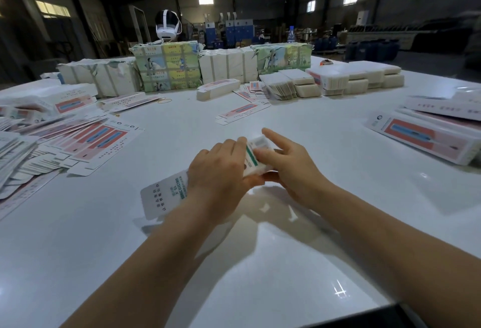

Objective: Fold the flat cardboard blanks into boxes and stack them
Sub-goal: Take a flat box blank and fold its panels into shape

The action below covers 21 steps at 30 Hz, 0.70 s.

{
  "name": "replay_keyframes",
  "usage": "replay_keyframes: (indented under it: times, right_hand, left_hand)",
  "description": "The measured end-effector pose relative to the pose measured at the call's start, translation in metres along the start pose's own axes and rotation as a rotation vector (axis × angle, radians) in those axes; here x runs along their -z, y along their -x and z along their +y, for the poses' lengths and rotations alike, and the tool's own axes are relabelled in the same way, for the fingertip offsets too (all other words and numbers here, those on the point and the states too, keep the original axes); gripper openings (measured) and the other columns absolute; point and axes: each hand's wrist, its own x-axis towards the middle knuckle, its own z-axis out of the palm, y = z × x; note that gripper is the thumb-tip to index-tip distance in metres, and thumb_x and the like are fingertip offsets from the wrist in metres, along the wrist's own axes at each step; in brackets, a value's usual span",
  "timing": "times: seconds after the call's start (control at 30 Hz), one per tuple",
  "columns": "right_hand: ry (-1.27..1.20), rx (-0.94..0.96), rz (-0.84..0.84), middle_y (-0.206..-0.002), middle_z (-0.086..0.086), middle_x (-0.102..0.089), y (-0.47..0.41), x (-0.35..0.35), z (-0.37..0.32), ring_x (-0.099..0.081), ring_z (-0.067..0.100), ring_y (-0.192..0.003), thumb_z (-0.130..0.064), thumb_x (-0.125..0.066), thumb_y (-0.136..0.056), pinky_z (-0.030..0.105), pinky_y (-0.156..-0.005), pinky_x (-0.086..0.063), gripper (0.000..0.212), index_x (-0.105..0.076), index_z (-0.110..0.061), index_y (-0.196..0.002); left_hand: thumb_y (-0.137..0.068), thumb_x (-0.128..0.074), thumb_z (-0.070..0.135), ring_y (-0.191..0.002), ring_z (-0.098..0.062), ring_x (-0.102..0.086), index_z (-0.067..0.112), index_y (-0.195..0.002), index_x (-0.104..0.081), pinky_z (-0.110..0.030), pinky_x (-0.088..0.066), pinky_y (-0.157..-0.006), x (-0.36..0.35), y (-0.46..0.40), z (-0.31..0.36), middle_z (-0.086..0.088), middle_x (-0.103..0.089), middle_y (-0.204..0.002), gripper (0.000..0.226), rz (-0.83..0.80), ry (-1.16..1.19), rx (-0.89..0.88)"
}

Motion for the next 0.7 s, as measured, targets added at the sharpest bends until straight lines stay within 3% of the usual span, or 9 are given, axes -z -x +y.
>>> replay_keyframes:
  times: [0.17, 0.27, 0.37, 0.47, 0.53, 0.63, 0.7]
  right_hand:
    - [0.021, -0.019, 0.113, -0.104, 0.018, -0.066, -0.008, 0.012, 0.003, -0.071, 0.025, -0.082, -0.007, -0.063, -0.089, 0.038, -0.069, -0.060, 0.059, -0.039, -0.013, -0.143]
    - [0.491, 0.152, 0.059, -0.127, 0.004, -0.052, -0.009, 0.014, 0.008, -0.062, 0.017, -0.102, -0.018, -0.066, -0.088, 0.032, -0.087, -0.053, 0.068, -0.033, -0.017, -0.146]
    - [0.921, 0.386, -0.113, -0.139, -0.004, -0.031, -0.009, 0.015, 0.010, -0.033, 0.011, -0.126, -0.025, -0.075, -0.080, 0.010, -0.102, -0.026, 0.085, -0.026, -0.015, -0.148]
    - [1.137, 0.546, -0.204, -0.142, 0.009, -0.042, -0.010, 0.019, 0.013, -0.031, 0.024, -0.130, -0.031, -0.077, -0.078, 0.022, -0.107, -0.021, 0.084, -0.033, -0.007, -0.145]
    - [1.243, 0.583, -0.234, -0.141, 0.009, -0.045, -0.011, 0.020, 0.014, -0.033, 0.027, -0.127, -0.029, -0.073, -0.082, 0.026, -0.107, -0.022, 0.076, -0.037, -0.008, -0.144]
    - [1.258, 0.568, -0.185, -0.138, 0.008, -0.046, -0.012, 0.018, 0.017, -0.035, 0.029, -0.121, -0.020, -0.068, -0.084, 0.027, -0.104, -0.026, 0.065, -0.041, -0.014, -0.143]
    - [1.266, 0.531, -0.124, -0.136, 0.007, -0.048, -0.011, 0.020, 0.015, -0.036, 0.028, -0.118, -0.023, -0.065, -0.087, 0.034, -0.103, -0.033, 0.059, -0.044, -0.019, -0.141]
  left_hand:
    - [-0.078, -0.058, 0.063, -0.114, -0.020, -0.046, 0.017, -0.146, -0.022, -0.033, -0.036, -0.089, -0.001, 0.000, -0.011, 0.000, -0.048, -0.132, 0.090, -0.122, -0.064, -0.009]
    - [-0.086, -0.051, 0.057, -0.110, -0.018, -0.047, 0.021, -0.143, -0.025, -0.030, -0.036, -0.081, -0.002, 0.000, -0.021, 0.005, -0.048, -0.129, 0.072, -0.184, -0.108, -0.039]
    - [-0.089, -0.049, 0.054, -0.109, -0.018, -0.049, 0.024, -0.140, -0.029, -0.029, -0.031, -0.070, -0.003, 0.000, -0.023, 0.007, -0.050, -0.126, 0.062, -0.202, -0.110, -0.076]
    - [-0.088, -0.047, 0.058, -0.110, -0.018, -0.049, 0.025, -0.139, -0.031, -0.029, -0.031, -0.071, -0.003, 0.000, -0.024, 0.008, -0.050, -0.127, 0.064, -0.281, -0.082, -0.051]
    - [-0.086, -0.050, 0.057, -0.113, -0.018, -0.048, 0.023, -0.142, -0.030, -0.030, -0.033, -0.081, -0.002, 0.000, -0.023, 0.006, -0.049, -0.131, 0.068, -0.306, -0.069, -0.036]
    - [-0.080, -0.065, 0.049, -0.122, -0.024, -0.045, 0.014, -0.142, -0.037, -0.038, -0.030, -0.098, 0.007, 0.004, -0.023, -0.001, -0.049, -0.137, 0.077, -0.240, -0.063, -0.062]
    - [-0.077, -0.071, 0.044, -0.117, -0.036, -0.051, 0.006, -0.135, -0.049, -0.050, -0.037, -0.095, 0.010, 0.007, -0.019, -0.012, -0.055, -0.132, 0.072, -0.118, -0.042, -0.138]
